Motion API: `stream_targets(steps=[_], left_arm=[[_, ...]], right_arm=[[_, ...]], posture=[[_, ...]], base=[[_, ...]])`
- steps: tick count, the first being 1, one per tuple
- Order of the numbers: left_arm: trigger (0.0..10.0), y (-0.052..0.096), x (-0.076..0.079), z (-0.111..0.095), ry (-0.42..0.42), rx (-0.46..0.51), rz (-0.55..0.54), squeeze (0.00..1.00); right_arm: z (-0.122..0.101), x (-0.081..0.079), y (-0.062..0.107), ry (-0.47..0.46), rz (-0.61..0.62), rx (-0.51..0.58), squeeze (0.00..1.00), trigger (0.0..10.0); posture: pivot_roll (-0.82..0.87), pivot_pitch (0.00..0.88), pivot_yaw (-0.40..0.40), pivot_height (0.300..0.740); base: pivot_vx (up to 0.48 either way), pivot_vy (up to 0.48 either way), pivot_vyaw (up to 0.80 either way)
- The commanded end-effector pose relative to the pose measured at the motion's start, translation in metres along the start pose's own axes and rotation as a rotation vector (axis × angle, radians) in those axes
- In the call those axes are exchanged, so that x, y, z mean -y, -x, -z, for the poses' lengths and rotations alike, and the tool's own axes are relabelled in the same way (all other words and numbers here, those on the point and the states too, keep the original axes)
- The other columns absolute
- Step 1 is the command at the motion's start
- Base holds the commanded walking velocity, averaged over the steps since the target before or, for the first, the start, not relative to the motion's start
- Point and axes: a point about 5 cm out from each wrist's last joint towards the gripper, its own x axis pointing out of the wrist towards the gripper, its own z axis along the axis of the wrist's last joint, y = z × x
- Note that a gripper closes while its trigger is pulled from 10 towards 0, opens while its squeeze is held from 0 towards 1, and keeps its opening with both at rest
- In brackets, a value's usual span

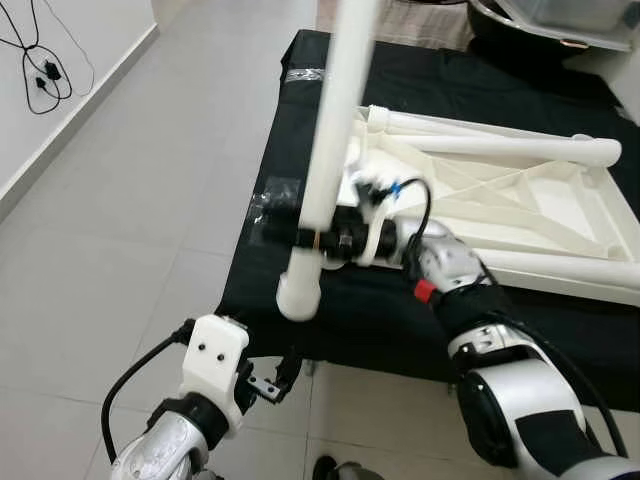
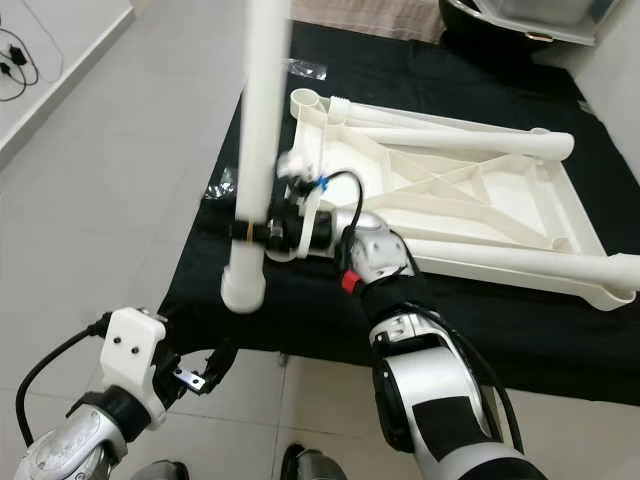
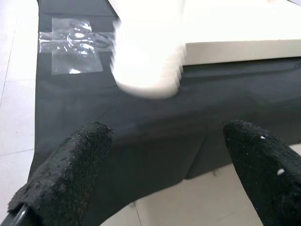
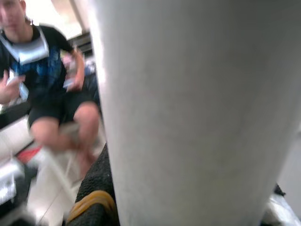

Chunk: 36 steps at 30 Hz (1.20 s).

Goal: Building children table

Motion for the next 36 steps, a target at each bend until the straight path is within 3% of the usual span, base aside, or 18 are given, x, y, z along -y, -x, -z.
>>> stream_targets(steps=[1,6,7,11,13,14,22,34,35,36], left_arm=[[10.0,-0.001,0.001,0.003,0.002,-0.014,0.007,0.00],[10.0,-0.010,-0.002,-0.003,-0.034,0.012,0.006,0.00],[10.0,-0.018,-0.009,-0.012,-0.057,0.051,-0.014,1.00],[10.0,-0.021,-0.010,-0.016,-0.089,0.066,-0.015,1.00],[10.0,-0.031,-0.012,-0.025,-0.188,0.085,-0.004,1.00],[10.0,-0.037,-0.014,-0.029,-0.212,0.094,-0.003,0.00],[10.0,-0.058,-0.019,-0.030,-0.255,0.081,0.022,0.00],[10.0,-0.060,-0.012,-0.014,-0.223,0.014,0.066,0.00],[0.0,-0.060,-0.012,-0.013,-0.227,0.014,0.068,0.00],[0.0,-0.059,-0.012,-0.012,-0.231,0.016,0.068,0.00]], right_arm=[[-0.018,-0.001,-0.002,0.021,0.019,0.087,0.00,10.0],[-0.027,-0.003,-0.002,0.030,0.105,0.178,0.00,10.0],[-0.019,-0.012,-0.001,0.029,0.092,0.184,0.00,10.0],[-0.014,-0.015,-0.001,0.026,0.085,0.180,0.00,10.0],[-0.001,-0.025,-0.002,-0.001,0.067,0.152,0.00,10.0],[0.006,-0.030,-0.003,-0.011,0.057,0.139,0.00,10.0],[0.021,-0.045,-0.009,-0.055,0.039,0.088,0.00,10.0],[0.020,-0.049,-0.012,-0.050,0.057,0.078,0.00,10.0],[0.021,-0.050,-0.013,-0.050,0.053,0.074,0.00,10.0],[0.021,-0.051,-0.014,-0.049,0.051,0.071,0.00,10.0]], posture=[[0.17,0.176,-0.121,0.740],[0.16,0.141,-0.115,0.740],[0.16,0.115,-0.114,0.740],[0.16,0.110,-0.113,0.740],[0.16,0.083,-0.111,0.740],[0.15,0.070,-0.104,0.740],[0.14,0.058,-0.102,0.740],[0.14,0.055,-0.107,0.740],[0.14,0.057,-0.108,0.740],[0.14,0.057,-0.108,0.740]], base=[[0.000,0.000,0.00],[0.000,0.000,0.00],[0.000,0.000,0.00],[0.000,0.000,0.00],[0.000,0.000,0.00],[0.000,0.000,0.00],[0.000,0.000,0.00],[0.000,0.000,0.00],[0.000,0.000,0.00],[0.000,0.000,0.00]])
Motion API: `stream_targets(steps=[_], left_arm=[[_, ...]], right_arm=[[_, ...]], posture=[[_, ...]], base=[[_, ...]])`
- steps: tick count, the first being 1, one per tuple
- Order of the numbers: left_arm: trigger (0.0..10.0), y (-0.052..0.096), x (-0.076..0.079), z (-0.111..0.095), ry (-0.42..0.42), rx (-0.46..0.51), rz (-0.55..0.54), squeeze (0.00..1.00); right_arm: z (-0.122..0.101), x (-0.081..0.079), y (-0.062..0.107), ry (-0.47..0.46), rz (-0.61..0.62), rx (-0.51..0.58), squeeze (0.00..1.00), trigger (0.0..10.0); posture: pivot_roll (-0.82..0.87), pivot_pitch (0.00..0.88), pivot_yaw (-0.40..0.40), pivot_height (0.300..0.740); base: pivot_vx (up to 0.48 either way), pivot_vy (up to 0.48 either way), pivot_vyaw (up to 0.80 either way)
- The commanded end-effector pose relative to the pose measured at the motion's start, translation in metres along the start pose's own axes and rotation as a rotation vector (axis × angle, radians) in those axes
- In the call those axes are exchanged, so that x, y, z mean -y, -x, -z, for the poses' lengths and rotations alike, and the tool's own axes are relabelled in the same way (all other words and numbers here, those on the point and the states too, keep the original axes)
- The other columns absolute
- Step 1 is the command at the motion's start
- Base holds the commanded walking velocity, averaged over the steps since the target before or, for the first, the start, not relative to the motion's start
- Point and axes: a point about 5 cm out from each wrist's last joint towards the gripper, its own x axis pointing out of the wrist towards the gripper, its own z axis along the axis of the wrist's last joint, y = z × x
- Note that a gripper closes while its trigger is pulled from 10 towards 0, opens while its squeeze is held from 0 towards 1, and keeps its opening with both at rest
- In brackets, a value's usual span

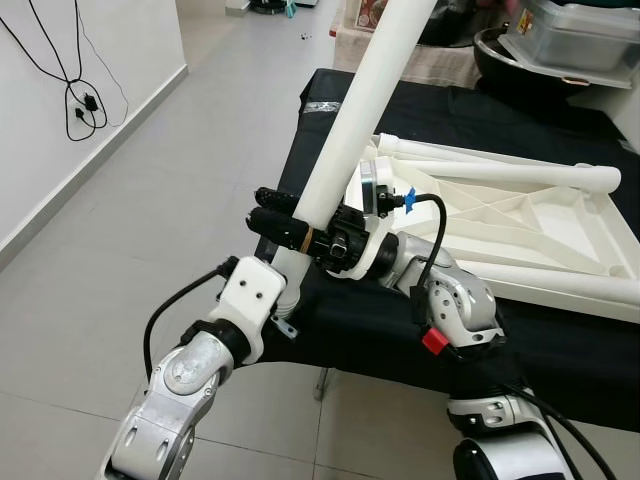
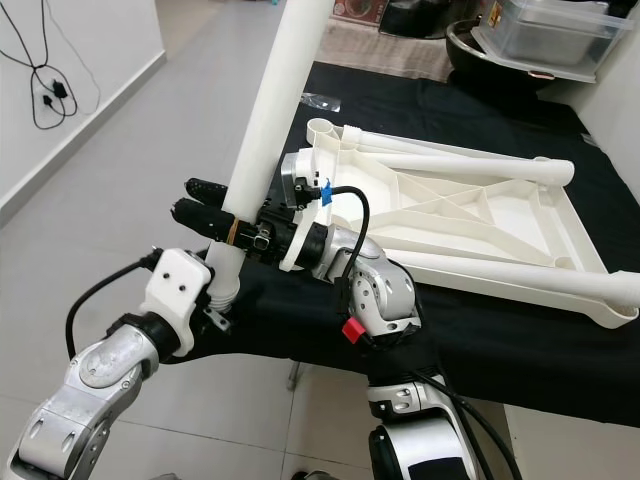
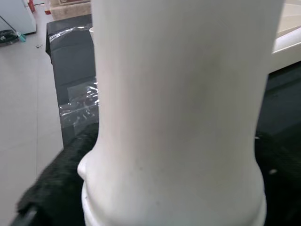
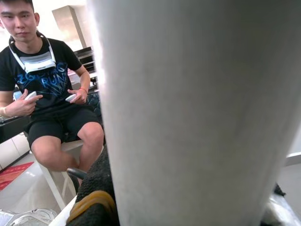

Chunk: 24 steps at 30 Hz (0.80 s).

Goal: Building children table

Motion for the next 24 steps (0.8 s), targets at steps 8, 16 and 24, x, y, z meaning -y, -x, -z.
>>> stream_targets(steps=[8,16,24], left_arm=[[0.0,0.001,0.004,0.008,-0.016,-0.009,0.013,0.00],[10.0,0.001,-0.002,0.014,-0.052,-0.038,-0.025,0.00],[10.0,0.003,-0.010,0.016,-0.085,-0.041,-0.053,0.00]], right_arm=[[0.005,-0.008,-0.004,-0.005,-0.030,-0.015,0.00,10.0],[0.008,-0.002,-0.003,-0.029,0.053,-0.018,0.45,10.0],[0.005,0.004,0.000,-0.001,0.115,-0.012,0.00,10.0]], posture=[[0.14,0.060,-0.105,0.740],[0.14,0.057,-0.106,0.740],[0.13,0.052,-0.106,0.740]], base=[[0.000,0.000,0.00],[0.000,0.000,0.00],[0.000,0.000,0.00]])
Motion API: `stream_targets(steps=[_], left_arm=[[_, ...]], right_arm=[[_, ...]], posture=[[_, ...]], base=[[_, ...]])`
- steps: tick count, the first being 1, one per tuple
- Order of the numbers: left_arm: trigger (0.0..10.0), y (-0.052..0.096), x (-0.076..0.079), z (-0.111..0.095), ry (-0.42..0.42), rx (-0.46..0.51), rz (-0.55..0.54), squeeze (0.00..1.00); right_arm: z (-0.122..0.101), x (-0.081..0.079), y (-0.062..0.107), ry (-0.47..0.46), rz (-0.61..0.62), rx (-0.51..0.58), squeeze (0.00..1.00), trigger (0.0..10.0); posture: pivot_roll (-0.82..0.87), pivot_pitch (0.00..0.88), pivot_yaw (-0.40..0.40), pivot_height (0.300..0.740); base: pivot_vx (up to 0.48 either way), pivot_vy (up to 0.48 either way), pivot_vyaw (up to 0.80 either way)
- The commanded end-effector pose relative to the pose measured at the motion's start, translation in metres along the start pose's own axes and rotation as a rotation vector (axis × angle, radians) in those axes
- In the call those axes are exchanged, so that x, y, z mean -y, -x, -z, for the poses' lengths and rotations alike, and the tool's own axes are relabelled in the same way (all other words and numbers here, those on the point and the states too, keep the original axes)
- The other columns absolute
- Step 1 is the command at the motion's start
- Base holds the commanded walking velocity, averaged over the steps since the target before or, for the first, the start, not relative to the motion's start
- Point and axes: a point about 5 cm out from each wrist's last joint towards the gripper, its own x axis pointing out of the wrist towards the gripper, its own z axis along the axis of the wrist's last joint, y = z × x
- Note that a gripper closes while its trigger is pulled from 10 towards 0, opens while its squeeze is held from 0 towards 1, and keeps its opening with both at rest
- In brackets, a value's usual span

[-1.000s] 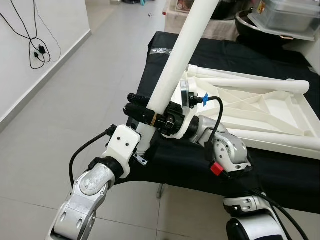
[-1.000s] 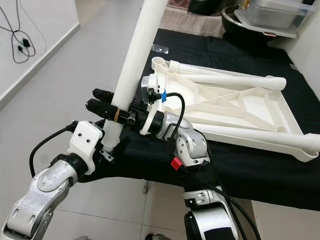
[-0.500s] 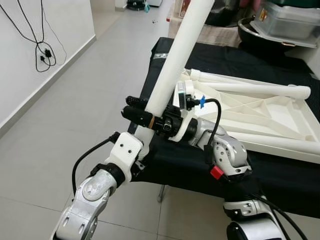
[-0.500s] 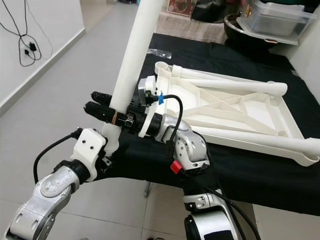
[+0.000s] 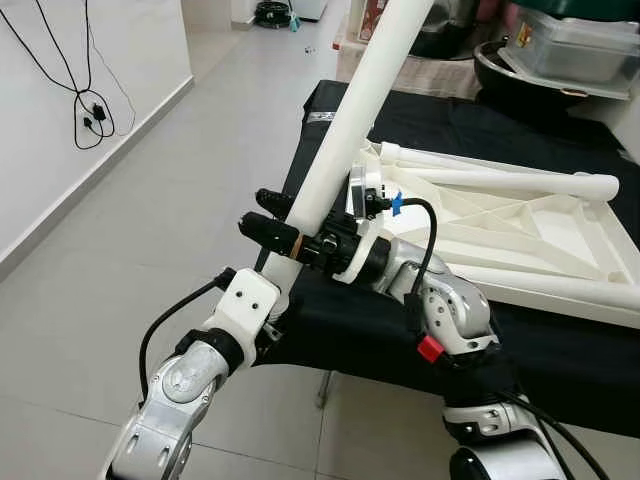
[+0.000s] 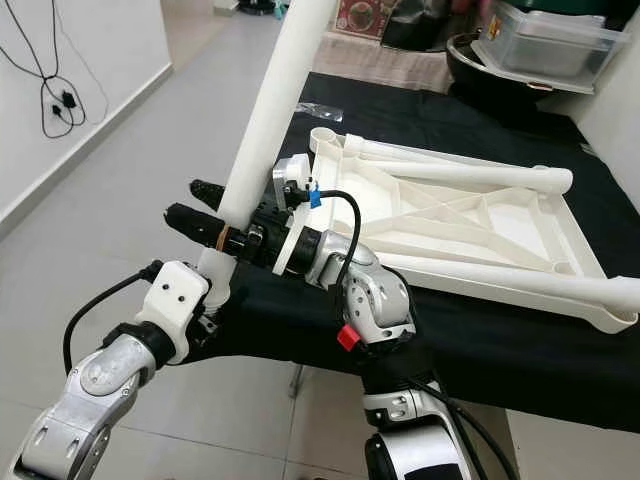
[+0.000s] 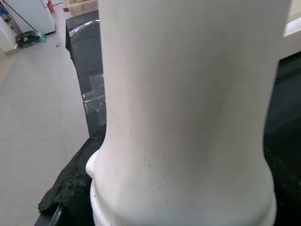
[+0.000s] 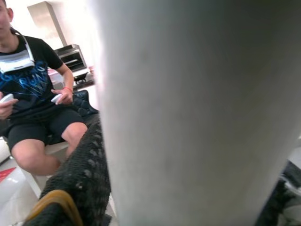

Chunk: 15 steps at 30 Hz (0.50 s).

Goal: Building children table

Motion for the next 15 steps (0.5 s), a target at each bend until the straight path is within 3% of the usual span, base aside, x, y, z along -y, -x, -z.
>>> stream_targets(steps=[1,6,15], left_arm=[[10.0,0.002,-0.001,0.001,-0.017,0.004,0.010,0.00],[10.0,0.005,-0.006,0.004,-0.058,-0.004,-0.012,0.00],[10.0,0.004,-0.005,0.011,-0.053,-0.026,-0.016,0.00]], right_arm=[[-0.003,0.003,0.002,0.018,0.020,-0.001,0.00,10.0],[-0.006,0.012,0.004,0.033,0.088,-0.014,0.00,10.0],[-0.011,0.015,0.002,0.030,0.122,0.010,0.00,10.0]], posture=[[0.13,0.052,-0.104,0.740],[0.13,0.051,-0.110,0.740],[0.13,0.056,-0.106,0.740]], base=[[0.000,0.000,0.00],[0.000,0.000,0.00],[0.000,0.000,0.00]])
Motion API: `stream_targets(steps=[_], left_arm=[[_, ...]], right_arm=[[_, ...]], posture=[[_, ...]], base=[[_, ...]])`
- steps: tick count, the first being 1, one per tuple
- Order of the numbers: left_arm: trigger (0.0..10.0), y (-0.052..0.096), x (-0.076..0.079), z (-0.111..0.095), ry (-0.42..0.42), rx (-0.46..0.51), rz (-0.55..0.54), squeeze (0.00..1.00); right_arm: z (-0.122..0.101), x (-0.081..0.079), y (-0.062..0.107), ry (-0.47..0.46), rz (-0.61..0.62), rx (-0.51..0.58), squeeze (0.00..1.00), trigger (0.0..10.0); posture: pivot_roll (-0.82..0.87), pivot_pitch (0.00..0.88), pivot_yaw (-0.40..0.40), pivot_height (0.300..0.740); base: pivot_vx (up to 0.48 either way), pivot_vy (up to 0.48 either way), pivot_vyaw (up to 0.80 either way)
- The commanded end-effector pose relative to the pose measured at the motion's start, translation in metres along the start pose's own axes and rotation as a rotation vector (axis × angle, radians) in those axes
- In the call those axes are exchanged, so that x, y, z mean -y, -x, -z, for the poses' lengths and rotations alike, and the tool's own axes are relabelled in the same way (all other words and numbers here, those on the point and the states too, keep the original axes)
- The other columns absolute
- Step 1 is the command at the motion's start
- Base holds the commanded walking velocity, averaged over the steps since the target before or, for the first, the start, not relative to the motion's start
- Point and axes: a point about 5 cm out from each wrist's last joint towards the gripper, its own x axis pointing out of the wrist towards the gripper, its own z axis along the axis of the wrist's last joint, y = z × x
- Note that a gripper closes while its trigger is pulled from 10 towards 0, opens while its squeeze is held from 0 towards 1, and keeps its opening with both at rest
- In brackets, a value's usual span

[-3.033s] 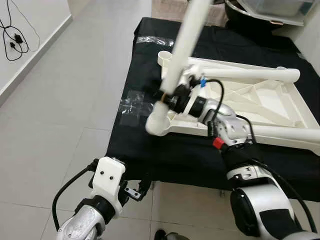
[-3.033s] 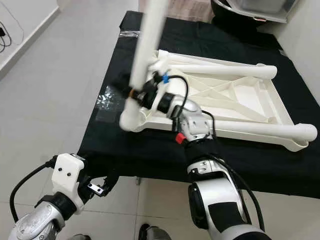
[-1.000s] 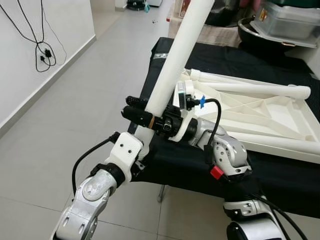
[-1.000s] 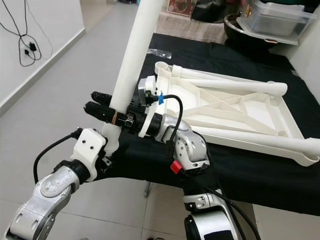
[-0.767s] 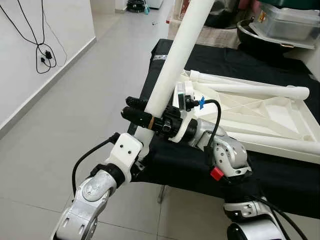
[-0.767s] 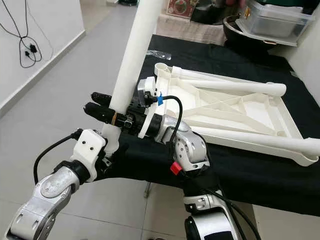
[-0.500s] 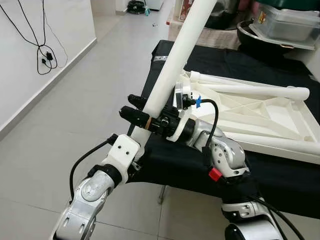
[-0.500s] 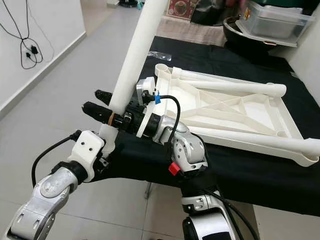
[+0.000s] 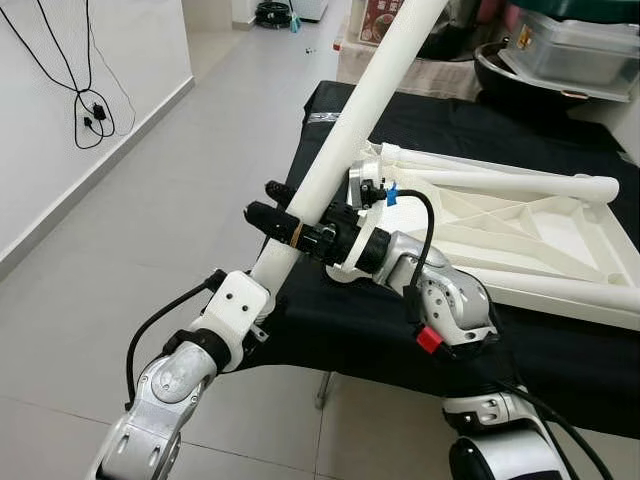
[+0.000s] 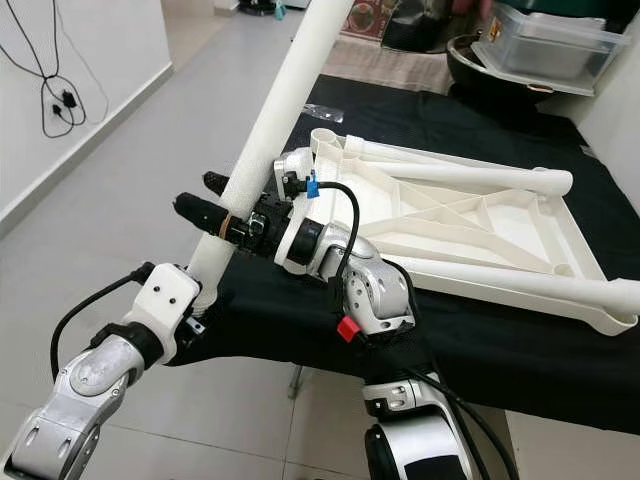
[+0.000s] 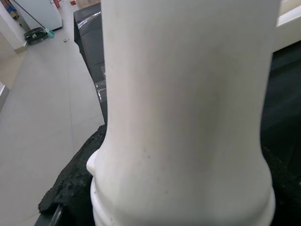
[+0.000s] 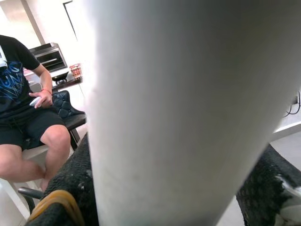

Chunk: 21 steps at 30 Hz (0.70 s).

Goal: Building children table

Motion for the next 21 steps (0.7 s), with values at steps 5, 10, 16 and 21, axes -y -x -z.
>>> stream_targets(steps=[5,10,16,21], left_arm=[[10.0,0.003,0.005,0.006,-0.021,-0.004,0.018,0.00],[10.0,0.001,0.005,0.006,-0.023,0.000,0.019,0.00],[10.0,0.001,0.005,0.005,-0.022,0.006,0.027,0.00],[10.0,0.007,0.007,-0.002,0.056,0.034,0.139,0.00]], right_arm=[[-0.010,0.001,0.002,0.001,-0.001,0.034,0.00,10.0],[-0.009,-0.002,-0.001,-0.016,-0.016,0.035,0.00,10.0],[-0.006,-0.005,-0.001,-0.029,-0.038,0.028,0.00,10.0],[0.001,-0.008,0.007,-0.034,-0.104,-0.010,0.00,10.0]], posture=[[0.13,0.059,-0.110,0.740],[0.12,0.062,-0.109,0.740],[0.12,0.061,-0.109,0.740],[0.13,0.063,-0.110,0.740]], base=[[0.000,0.000,0.00],[0.000,0.000,0.00],[0.000,0.000,0.00],[0.000,0.000,0.00]])
